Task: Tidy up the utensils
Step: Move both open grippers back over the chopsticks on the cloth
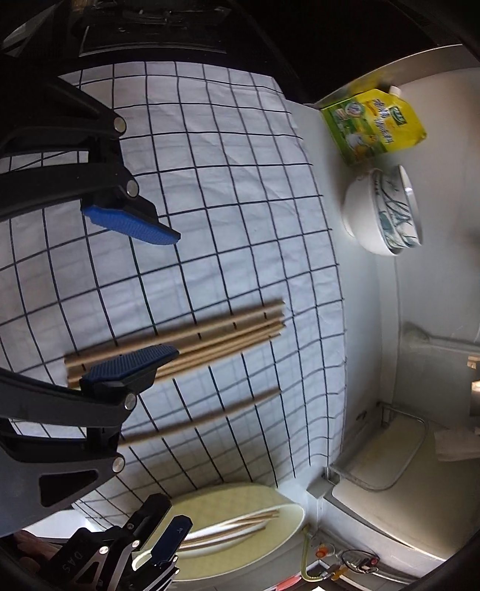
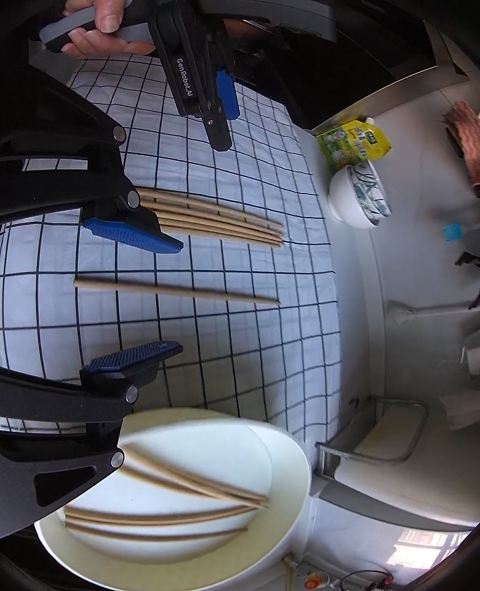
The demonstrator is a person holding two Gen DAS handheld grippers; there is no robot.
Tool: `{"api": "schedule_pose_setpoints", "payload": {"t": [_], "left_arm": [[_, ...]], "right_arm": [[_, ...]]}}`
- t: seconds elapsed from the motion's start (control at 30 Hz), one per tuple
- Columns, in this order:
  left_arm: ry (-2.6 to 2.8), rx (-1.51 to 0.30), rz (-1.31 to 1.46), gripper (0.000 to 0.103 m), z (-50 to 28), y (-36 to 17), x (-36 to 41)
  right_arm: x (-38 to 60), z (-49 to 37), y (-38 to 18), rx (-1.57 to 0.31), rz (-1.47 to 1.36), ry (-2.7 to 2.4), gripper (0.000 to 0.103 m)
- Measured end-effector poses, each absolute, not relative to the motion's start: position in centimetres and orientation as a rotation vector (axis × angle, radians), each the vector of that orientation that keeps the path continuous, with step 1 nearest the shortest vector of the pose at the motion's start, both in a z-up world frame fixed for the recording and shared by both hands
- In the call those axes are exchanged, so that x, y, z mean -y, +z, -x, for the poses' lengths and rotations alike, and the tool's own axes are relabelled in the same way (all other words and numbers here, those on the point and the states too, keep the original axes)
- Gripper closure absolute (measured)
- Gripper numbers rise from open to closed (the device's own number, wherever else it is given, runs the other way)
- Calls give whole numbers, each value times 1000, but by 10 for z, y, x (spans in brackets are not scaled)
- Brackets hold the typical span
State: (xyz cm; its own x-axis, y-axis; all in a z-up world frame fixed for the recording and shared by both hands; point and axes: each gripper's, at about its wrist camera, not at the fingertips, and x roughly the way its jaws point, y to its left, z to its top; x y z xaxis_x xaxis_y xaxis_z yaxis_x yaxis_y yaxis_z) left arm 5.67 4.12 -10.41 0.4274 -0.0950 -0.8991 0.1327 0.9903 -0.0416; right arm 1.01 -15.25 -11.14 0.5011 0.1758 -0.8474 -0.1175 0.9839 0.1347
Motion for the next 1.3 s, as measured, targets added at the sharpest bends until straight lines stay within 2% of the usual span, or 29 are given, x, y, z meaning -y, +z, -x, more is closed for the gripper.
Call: {"api": "schedule_pose_setpoints", "payload": {"t": [0.53,0.7,1.3], "left_arm": [[-184,-1179,-62,43,-64,-155,-30],[-200,-1199,-53,43,-66,-165,-25],[-141,-1209,-105,41,-59,-177,-43]], "right_arm": [[144,-22,-161,-1095,-62,119,52],[147,-22,-167,-1099,-66,101,48],[142,-29,-174,-1108,-38,94,48]]}}
